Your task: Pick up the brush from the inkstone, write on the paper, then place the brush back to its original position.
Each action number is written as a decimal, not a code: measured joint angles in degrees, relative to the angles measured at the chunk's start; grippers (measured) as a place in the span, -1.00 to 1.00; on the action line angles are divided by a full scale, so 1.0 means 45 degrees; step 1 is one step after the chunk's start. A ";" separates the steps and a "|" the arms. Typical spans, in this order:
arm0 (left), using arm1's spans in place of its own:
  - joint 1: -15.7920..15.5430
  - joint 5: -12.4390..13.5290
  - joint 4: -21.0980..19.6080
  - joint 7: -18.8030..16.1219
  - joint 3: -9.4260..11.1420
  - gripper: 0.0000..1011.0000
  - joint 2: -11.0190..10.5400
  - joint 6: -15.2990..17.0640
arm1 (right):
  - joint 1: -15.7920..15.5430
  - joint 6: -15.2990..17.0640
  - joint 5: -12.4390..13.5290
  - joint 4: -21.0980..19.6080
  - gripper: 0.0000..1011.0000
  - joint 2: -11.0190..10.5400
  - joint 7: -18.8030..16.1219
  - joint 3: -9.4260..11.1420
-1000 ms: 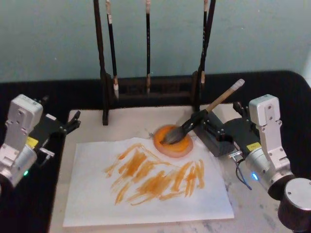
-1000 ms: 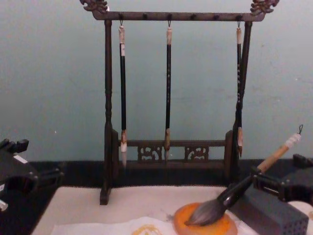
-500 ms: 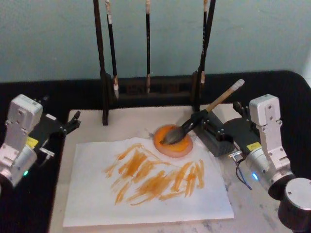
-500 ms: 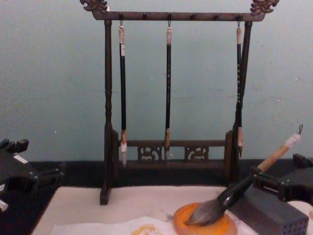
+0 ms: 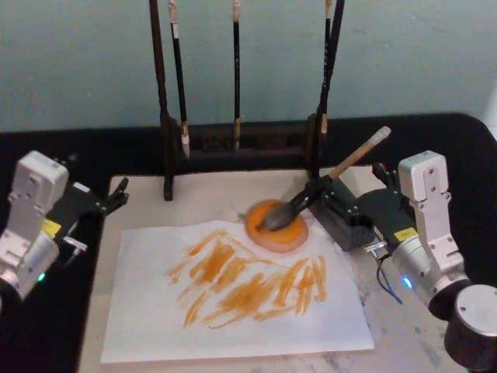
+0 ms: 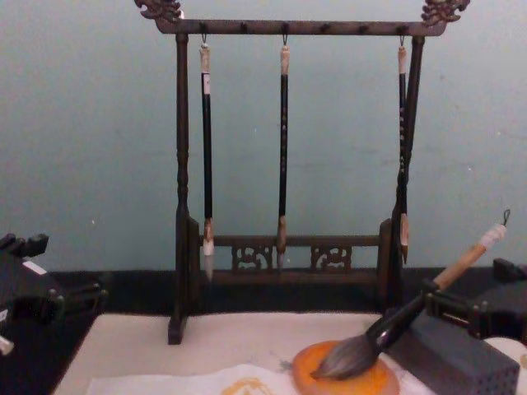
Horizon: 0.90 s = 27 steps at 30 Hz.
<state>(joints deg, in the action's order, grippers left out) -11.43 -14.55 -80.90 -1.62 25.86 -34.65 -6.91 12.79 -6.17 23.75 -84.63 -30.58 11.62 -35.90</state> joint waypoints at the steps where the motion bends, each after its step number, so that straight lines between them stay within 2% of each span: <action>1: 0.0000 -0.0001 0.0000 0.0000 0.0000 0.98 0.0000 0.0000 | 0.0000 0.0000 0.0000 0.0000 0.98 0.0000 0.0000 0.0000; 27: 0.0000 0.0000 0.0001 0.0000 0.0000 0.98 0.0000 0.0000 | -0.0001 -0.0001 -0.0001 0.0001 0.98 0.0000 0.0000 0.0000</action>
<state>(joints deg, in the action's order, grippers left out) -11.43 -14.55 -80.90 -1.62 25.86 -34.65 -6.91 12.79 -6.17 23.75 -84.63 -30.58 11.62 -35.90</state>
